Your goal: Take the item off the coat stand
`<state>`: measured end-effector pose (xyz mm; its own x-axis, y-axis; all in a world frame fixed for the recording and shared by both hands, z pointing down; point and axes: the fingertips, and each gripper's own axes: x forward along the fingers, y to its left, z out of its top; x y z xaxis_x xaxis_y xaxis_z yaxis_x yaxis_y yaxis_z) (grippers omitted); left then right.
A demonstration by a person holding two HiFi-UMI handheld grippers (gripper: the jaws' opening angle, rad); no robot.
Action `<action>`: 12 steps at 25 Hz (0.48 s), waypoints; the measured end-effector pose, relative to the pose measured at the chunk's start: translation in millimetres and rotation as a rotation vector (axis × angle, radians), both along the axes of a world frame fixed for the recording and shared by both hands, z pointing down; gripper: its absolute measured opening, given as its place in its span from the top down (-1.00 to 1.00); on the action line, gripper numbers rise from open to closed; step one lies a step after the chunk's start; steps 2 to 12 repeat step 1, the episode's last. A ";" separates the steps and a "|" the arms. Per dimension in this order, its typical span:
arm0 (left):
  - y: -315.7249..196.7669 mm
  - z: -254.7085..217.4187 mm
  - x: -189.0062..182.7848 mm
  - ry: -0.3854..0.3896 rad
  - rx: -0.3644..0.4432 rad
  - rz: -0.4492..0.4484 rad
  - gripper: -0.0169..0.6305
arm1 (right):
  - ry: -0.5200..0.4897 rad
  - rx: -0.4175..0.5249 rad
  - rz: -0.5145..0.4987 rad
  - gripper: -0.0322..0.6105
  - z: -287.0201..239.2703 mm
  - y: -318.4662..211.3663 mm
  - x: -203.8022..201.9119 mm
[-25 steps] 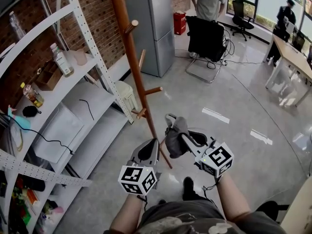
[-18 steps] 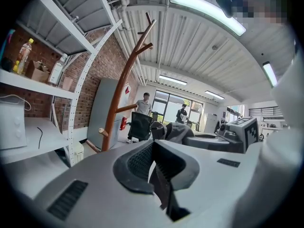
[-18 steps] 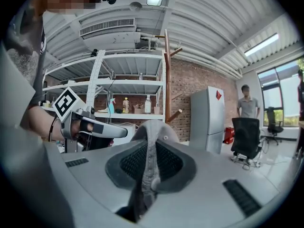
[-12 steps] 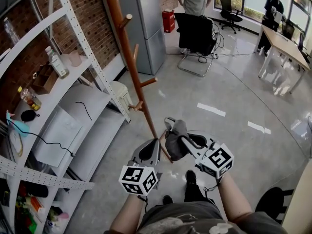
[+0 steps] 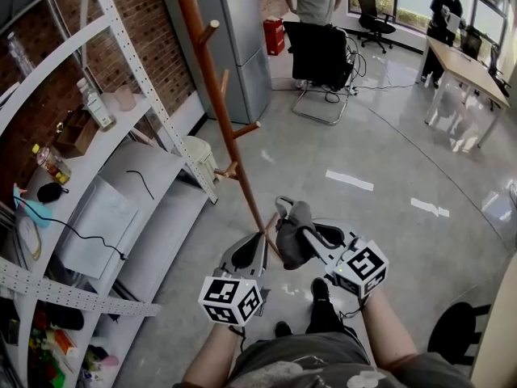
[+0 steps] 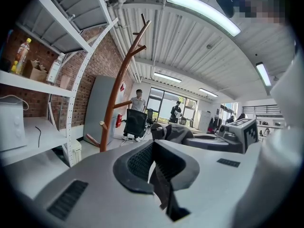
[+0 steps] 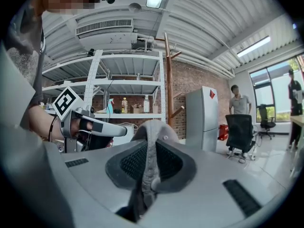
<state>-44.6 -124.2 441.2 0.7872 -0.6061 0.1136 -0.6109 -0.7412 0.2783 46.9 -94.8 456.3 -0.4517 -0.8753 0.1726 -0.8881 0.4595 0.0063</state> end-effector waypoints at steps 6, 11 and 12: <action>2.1 0.1 -0.7 -0.001 0.000 0.001 0.93 | 0.000 0.001 0.001 0.79 0.0 2.1 -0.4; 2.1 0.1 -0.7 -0.001 0.000 0.001 0.93 | 0.000 0.001 0.001 0.79 0.0 2.1 -0.4; 2.1 0.1 -0.7 -0.001 0.000 0.001 0.93 | 0.000 0.001 0.001 0.79 0.0 2.1 -0.4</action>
